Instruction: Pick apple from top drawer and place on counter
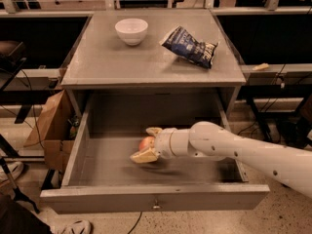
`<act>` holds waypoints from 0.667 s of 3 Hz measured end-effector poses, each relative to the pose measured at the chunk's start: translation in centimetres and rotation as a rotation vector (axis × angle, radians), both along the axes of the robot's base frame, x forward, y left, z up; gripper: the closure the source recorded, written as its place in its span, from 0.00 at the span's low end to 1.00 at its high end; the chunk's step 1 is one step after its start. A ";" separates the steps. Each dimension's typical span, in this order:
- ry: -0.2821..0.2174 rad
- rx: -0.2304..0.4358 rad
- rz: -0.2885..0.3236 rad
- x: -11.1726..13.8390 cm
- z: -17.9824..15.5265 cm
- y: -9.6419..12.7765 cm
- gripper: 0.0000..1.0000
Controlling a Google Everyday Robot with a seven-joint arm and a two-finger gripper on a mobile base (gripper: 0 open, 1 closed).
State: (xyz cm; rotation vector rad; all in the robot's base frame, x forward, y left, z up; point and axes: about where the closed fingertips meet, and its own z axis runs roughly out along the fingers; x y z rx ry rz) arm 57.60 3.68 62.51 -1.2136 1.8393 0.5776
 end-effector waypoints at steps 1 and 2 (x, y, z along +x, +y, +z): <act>-0.024 -0.011 -0.021 0.0 2.3 -0.6 1.00; -0.036 -0.017 -0.029 -0.7 5.7 -1.7 1.00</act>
Offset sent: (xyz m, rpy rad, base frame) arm -0.0167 -0.0343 0.1025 -0.0279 -0.0507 -0.0395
